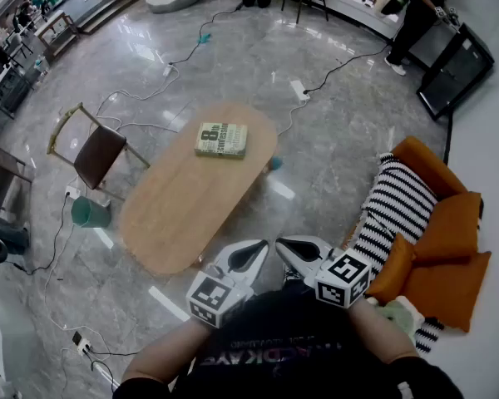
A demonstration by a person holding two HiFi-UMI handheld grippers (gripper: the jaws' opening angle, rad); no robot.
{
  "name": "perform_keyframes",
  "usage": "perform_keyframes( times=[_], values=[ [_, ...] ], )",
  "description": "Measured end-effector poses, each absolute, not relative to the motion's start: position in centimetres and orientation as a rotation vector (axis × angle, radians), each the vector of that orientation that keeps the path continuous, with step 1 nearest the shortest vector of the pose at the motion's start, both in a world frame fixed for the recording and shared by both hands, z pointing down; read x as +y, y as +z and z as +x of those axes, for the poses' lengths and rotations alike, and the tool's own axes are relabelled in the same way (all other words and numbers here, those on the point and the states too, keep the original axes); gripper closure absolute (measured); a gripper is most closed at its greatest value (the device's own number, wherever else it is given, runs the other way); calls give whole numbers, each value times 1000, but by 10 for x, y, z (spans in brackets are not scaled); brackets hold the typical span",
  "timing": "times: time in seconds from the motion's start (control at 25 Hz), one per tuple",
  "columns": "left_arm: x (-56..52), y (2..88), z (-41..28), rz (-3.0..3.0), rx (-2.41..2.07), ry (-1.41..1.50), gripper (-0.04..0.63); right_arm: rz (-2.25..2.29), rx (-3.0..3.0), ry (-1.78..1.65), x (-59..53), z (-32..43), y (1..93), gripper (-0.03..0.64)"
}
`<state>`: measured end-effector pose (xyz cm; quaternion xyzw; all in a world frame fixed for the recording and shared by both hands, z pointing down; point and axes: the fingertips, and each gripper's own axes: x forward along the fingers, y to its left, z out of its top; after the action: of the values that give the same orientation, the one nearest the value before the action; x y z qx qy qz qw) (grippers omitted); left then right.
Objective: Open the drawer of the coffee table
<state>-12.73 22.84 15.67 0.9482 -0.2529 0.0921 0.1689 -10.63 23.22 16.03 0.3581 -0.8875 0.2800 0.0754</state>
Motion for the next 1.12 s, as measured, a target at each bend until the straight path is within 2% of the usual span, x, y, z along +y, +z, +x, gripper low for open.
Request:
perform_keyframes(
  times=[0.48, 1.12],
  values=[
    [229, 162, -134, 2688, -723, 264, 592, 1074, -2664, 839, 232, -112, 165, 615],
    [233, 157, -131, 2678, -673, 195, 592, 973, -2762, 668, 241, -124, 146, 615]
  ],
)
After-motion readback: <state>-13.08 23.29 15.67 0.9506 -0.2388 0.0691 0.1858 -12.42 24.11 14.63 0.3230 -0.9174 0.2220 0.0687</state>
